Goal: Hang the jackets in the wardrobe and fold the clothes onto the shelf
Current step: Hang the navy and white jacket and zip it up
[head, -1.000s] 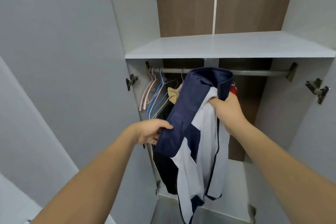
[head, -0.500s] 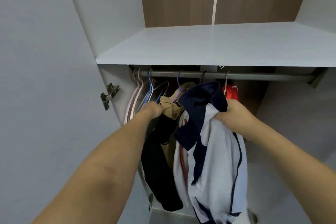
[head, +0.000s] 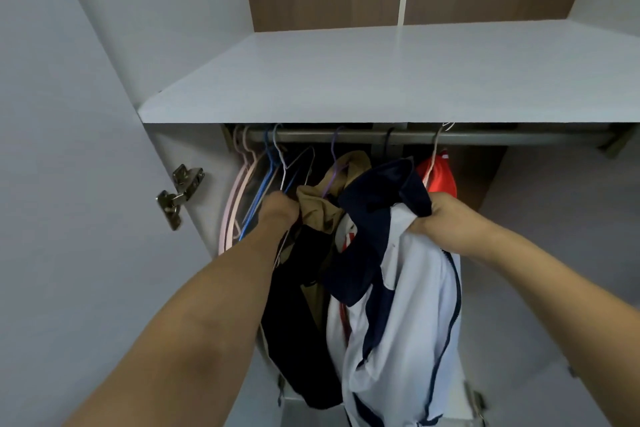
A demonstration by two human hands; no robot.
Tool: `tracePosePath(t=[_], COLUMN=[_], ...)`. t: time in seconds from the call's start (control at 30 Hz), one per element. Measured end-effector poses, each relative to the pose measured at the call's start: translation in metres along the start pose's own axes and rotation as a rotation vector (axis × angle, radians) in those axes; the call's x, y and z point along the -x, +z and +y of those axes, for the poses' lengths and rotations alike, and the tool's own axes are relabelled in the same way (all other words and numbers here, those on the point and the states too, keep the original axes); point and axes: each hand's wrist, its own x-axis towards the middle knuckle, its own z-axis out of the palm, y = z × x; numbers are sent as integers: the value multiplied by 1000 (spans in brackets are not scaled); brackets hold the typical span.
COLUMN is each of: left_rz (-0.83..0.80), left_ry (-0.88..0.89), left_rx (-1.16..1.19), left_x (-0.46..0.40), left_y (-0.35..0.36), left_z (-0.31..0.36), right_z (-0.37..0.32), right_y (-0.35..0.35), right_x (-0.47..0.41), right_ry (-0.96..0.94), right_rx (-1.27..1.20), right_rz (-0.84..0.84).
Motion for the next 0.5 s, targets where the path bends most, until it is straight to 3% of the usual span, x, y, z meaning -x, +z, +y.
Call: tracePosePath(t=[0.23,0.5], left_rz=[277,330], left_ry=[159,252], left_rx=[103,63], left_x=[39,194], left_y=[-29,-54], left_z=[-3,-11], right_z=[2,4], right_y=[-2,-22], right_x=[15,51], right_ry=[81,150], right_rx=[-20,-2], right_rz=[-65,-281])
